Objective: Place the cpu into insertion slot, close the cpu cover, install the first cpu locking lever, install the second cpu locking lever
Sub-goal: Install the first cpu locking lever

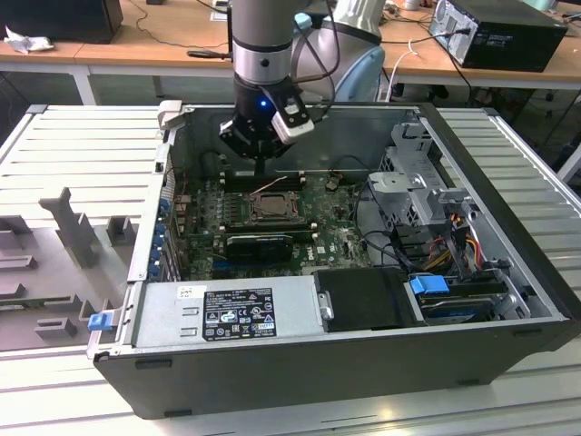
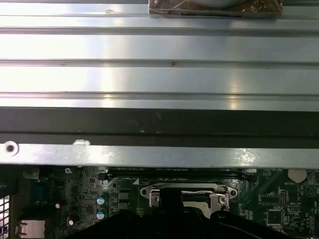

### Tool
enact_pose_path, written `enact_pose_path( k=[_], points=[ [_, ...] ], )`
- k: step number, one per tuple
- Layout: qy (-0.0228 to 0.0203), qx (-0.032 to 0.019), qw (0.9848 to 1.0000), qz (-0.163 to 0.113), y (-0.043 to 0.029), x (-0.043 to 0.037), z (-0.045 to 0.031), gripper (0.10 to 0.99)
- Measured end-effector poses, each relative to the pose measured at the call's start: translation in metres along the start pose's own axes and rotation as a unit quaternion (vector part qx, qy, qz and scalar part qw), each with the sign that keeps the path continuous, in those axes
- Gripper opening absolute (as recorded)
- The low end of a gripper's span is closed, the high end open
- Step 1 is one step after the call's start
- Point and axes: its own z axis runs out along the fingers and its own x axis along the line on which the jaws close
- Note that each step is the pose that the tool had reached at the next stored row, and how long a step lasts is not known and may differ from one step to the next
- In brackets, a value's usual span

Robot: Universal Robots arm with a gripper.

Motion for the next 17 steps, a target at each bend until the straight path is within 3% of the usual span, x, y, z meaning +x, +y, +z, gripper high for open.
enact_pose_path(
  k=[3, 5, 7, 8, 12, 17],
  points=[
    [-0.0001, -0.0004, 1.0, 0.0, -0.0004, -0.0058, 0.0054, 0.106],
    [0.0, -0.0065, 1.0, 0.0, -0.0008, -0.0057, 0.0064, 0.106],
    [-0.0031, -0.0107, 0.9999, -0.001, -0.0014, -0.0057, 0.007, 0.106],
    [-0.0062, -0.0109, 0.9999, -0.001, -0.0014, -0.0062, 0.0086, 0.106],
    [-0.0057, -0.0108, 0.9999, -0.007, -0.0012, -0.0161, 0.0146, 0.106],
    [-0.0052, -0.0118, 0.9998, -0.017, 0.0052, -0.0207, 0.0164, 0.106]
  ],
)
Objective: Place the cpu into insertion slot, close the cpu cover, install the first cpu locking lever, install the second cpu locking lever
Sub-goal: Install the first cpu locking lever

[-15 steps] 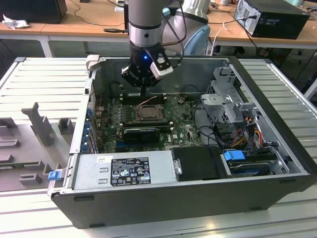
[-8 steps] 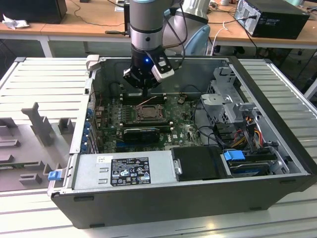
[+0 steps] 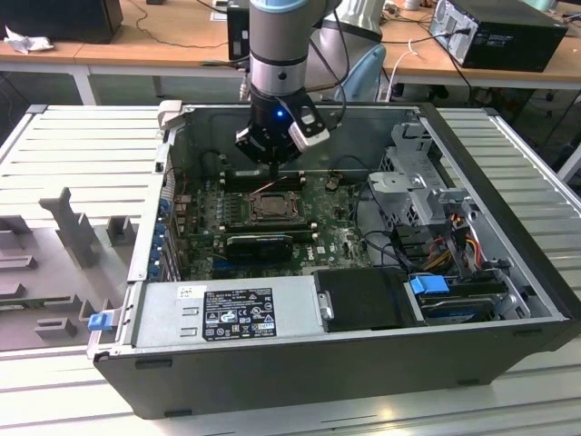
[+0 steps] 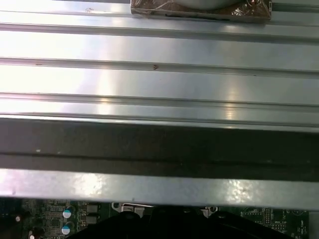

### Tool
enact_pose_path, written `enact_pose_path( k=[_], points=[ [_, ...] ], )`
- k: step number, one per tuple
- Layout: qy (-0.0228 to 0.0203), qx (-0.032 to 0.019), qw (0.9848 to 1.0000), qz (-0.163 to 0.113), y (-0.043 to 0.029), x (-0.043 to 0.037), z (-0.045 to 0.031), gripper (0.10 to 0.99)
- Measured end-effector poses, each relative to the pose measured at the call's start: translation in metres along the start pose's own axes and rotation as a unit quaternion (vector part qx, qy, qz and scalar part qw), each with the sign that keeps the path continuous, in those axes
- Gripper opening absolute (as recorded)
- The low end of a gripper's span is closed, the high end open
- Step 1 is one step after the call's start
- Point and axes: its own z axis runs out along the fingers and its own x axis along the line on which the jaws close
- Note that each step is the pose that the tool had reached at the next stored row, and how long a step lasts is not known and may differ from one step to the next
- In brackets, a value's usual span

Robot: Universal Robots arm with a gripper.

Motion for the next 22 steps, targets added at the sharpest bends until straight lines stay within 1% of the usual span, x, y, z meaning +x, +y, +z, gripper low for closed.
enact_pose_path(
  k=[6, 12, 15, 22],
  points=[
    [0.0003, 0.0002, 1.0, -0.003, 0.0001, -0.0045, 0.0037, 0.106],
    [0.0004, 0.0002, 1.0, -0.005, -0.0007, -0.0145, 0.0103, 0.106],
    [0.0004, 0.0001, 1.0, -0.006, -0.0014, -0.0149, 0.0153, 0.106],
    [0.0004, 0.0, 1.0, -0.006, -0.0043, -0.0141, 0.0192, 0.106]
  ],
)
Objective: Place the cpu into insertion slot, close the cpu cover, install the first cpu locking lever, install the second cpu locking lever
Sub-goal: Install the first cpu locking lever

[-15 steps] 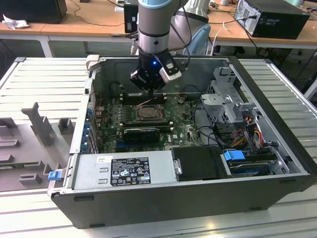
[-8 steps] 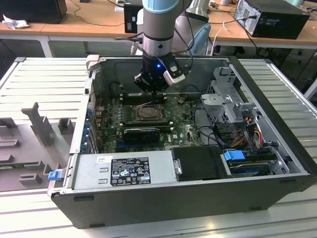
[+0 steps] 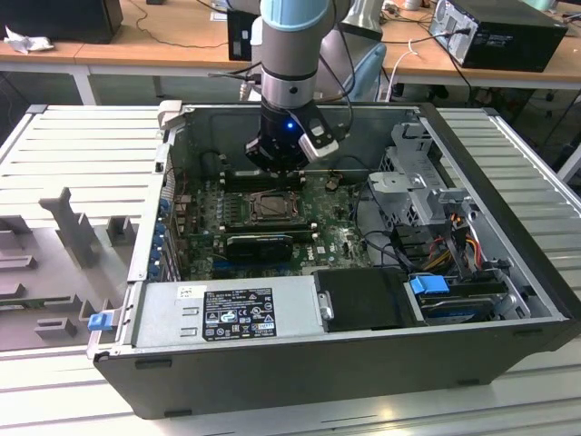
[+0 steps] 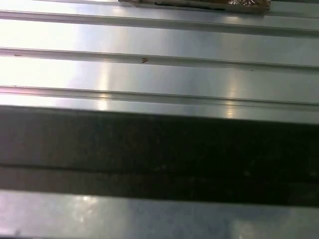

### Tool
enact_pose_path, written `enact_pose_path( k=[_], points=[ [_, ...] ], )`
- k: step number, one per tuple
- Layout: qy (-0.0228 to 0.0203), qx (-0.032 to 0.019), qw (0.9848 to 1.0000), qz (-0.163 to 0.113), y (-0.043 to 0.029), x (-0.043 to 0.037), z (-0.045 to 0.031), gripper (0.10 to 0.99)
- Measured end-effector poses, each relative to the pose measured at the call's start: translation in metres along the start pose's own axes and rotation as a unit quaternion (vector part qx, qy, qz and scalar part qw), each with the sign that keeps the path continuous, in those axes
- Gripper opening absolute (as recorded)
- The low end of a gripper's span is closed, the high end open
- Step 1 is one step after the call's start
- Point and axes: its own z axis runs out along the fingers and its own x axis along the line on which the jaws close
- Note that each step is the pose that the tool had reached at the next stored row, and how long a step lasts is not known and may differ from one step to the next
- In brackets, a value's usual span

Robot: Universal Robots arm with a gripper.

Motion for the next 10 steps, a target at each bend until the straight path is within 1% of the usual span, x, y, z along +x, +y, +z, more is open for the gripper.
enact_pose_path(
  k=[2, 5, 10],
  points=[
    [0.0, 0.0, 1.0, 0.0, -0.0001, 0.0, 0.0016, 0.106],
    [0.0001, 0.0001, 1.0, 0.0, -0.0004, 0.0001, 0.0063, 0.106],
    [0.0001, 0.0026, 1.0, 0.0, -0.0004, 0.0001, 0.008, 0.106]
  ],
)
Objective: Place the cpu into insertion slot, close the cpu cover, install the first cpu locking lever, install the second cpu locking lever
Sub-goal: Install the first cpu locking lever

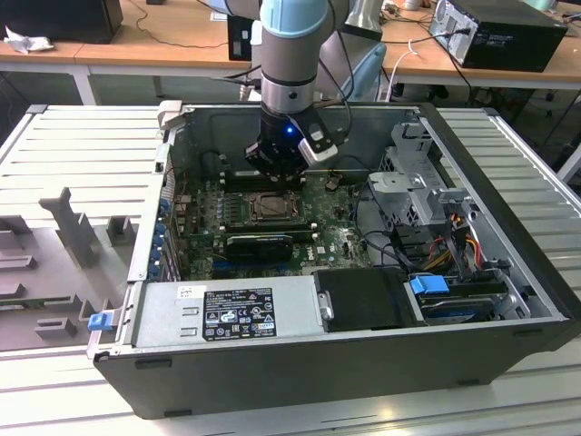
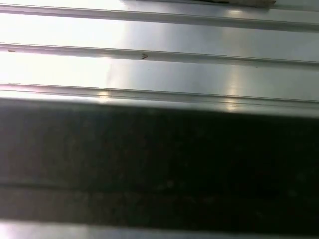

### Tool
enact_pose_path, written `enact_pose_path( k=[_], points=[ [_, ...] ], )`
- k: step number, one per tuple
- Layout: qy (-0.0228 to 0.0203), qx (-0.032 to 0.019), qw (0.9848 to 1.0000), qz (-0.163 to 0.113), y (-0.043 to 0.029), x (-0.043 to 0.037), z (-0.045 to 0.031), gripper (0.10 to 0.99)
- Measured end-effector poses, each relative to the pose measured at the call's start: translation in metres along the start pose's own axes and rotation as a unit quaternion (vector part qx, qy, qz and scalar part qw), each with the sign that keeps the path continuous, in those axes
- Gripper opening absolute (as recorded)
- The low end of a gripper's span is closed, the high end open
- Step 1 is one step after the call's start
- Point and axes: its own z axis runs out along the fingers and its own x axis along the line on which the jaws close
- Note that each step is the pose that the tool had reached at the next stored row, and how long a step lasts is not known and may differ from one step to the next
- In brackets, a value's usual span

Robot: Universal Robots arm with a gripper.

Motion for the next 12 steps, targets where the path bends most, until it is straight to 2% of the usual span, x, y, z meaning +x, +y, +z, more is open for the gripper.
enact_pose_path(
  k=[5, 7, 10, 12],
  points=[
    [0.0005, 0.0083, 1.0, 0.0, 0.0, -0.0001, 0.0006, 0.106],
    [0.0005, 0.0081, 1.0, 0.0, -0.0001, 0.0, 0.001, 0.106],
    [0.0001, 0.0033, 1.0, 0.0, 0.0001, 0.0, 0.0007, 0.106],
    [0.0, 0.0029, 1.0, 0.0, 0.0003, -0.0001, -0.0027, 0.106]
  ],
)
